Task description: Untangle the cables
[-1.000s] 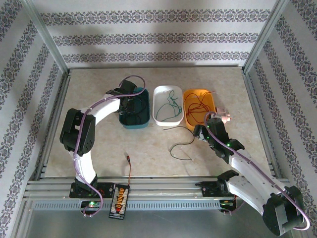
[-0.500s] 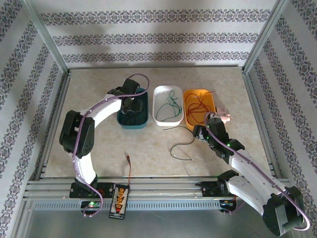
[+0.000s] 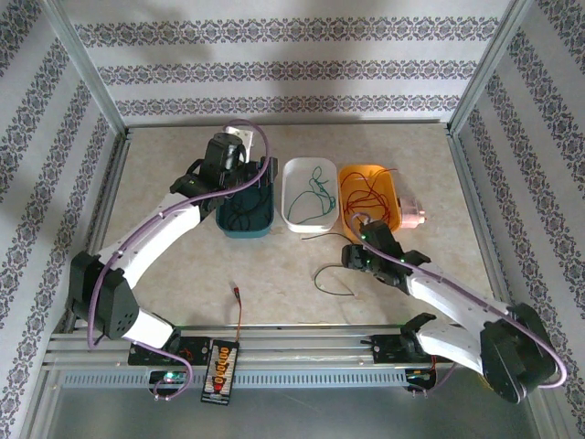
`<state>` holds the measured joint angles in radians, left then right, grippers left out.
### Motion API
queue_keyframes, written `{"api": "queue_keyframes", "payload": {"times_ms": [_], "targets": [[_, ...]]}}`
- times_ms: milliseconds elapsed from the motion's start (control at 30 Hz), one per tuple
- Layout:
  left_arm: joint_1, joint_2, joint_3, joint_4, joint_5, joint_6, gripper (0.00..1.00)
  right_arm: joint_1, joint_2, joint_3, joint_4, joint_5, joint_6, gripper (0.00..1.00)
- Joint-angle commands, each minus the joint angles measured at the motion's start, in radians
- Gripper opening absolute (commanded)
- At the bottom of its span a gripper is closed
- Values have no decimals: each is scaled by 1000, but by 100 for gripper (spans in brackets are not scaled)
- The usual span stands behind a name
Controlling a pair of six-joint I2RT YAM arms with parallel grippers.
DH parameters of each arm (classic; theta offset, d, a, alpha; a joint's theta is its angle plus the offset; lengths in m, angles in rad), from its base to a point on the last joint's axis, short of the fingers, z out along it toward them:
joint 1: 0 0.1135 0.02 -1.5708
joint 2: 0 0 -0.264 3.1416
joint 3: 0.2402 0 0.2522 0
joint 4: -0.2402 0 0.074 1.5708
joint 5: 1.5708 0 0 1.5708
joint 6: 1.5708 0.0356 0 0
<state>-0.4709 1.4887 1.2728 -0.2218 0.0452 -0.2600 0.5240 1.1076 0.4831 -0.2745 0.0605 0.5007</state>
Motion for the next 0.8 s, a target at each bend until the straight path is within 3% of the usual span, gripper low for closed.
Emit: {"api": "queue_keyframes", "payload": {"times_ms": [0, 200, 300, 367, 567, 667, 767], "targets": [[-58, 30, -34, 19, 118, 51, 84, 26, 62, 64, -12, -8, -36, 62], [-231, 108, -31, -122, 259, 204, 83, 56, 132, 110, -50, 69, -14, 61], [-307, 155, -39, -169, 340, 220, 83, 7, 75, 85, -48, 91, 36, 62], [-364, 197, -42, -180, 331, 208, 83, -55, 21, 64, -43, 69, 66, 62], [-549, 386, -7, -172, 53, 188, 82, -164, -131, 29, -46, 60, 97, 62], [-591, 493, 41, -197, -87, 158, 82, -184, -176, 22, -54, 61, 96, 62], [-598, 564, 76, -235, -141, 141, 80, -199, -193, 17, -64, 53, 93, 62]]}}
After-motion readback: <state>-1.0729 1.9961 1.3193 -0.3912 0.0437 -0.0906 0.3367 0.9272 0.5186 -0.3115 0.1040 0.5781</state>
